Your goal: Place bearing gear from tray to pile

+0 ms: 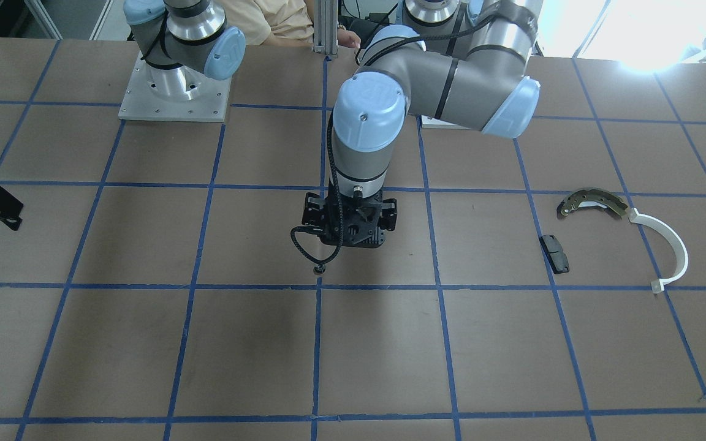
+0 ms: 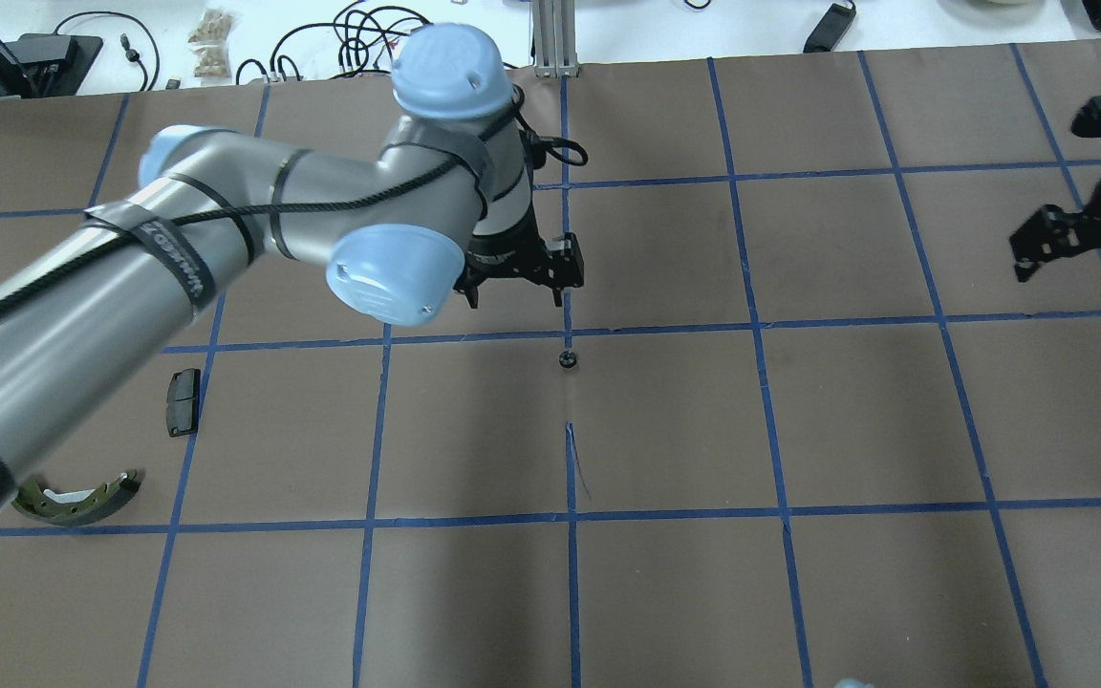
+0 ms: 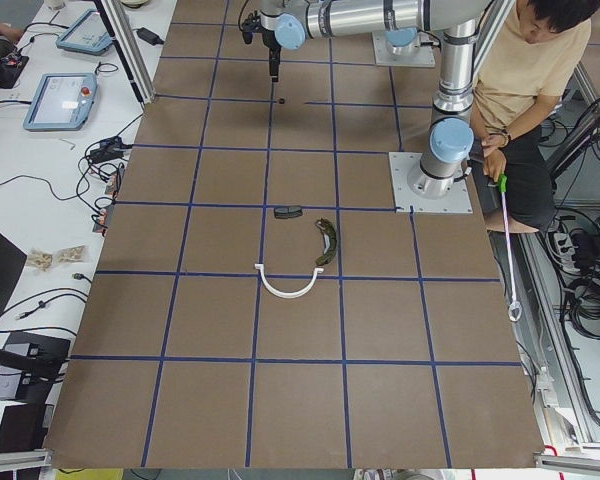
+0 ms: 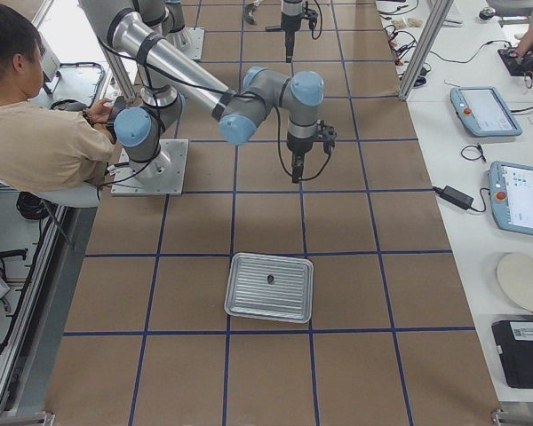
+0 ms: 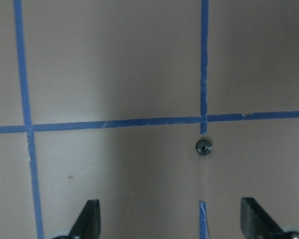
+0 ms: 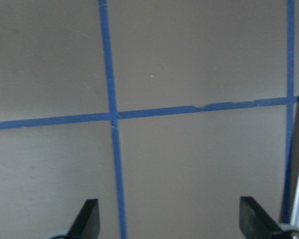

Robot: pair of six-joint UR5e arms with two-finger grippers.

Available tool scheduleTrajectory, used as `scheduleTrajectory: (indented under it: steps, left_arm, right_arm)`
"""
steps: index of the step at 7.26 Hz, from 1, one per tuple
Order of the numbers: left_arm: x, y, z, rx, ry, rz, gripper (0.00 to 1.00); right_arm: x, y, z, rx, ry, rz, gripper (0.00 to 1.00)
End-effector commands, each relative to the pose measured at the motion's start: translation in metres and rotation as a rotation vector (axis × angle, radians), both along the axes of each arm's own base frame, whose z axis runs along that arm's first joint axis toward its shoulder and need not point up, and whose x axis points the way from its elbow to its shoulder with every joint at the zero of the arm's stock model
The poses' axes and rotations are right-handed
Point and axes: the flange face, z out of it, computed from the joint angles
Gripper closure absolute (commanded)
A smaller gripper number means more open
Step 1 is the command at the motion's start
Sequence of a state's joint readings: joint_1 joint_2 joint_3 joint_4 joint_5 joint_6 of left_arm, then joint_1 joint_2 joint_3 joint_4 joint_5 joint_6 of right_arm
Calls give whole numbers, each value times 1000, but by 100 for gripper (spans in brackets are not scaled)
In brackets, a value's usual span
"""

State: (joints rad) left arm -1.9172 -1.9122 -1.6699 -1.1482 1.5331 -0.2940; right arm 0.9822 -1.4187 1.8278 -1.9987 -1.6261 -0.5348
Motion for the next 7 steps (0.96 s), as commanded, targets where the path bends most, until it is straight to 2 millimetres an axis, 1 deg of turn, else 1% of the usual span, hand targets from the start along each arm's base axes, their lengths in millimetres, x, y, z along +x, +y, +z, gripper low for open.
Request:
scheduleTrajectory:
  steps: [1, 2, 3, 4, 5, 6, 7]
  left_arm:
    - [-23, 10, -58, 19, -8, -6, 0]
    - [-31, 4, -70, -6, 4, 28, 0]
    - [-33, 1, -90, 16, -14, 34, 0]
    - [-37, -1, -103, 14, -19, 35, 0]
    - [-39, 1, -114, 23, -23, 76, 0]
    - [-61, 14, -122, 30, -30, 57, 0]
    - [-69, 15, -118, 10, -21, 38, 9]
  right_arm:
    - [-123, 42, -45, 38, -48, 87, 0]
    - [-170, 57, -75, 32, -43, 84, 2]
    - [-205, 69, -107, 28, -42, 121, 7]
    - [-222, 75, -125, 16, -40, 135, 10]
    - [-235, 86, -134, 17, -54, 143, 13]
    - [-239, 85, -141, -2, -67, 144, 14]
    - [-248, 79, -140, -18, -48, 153, 18]
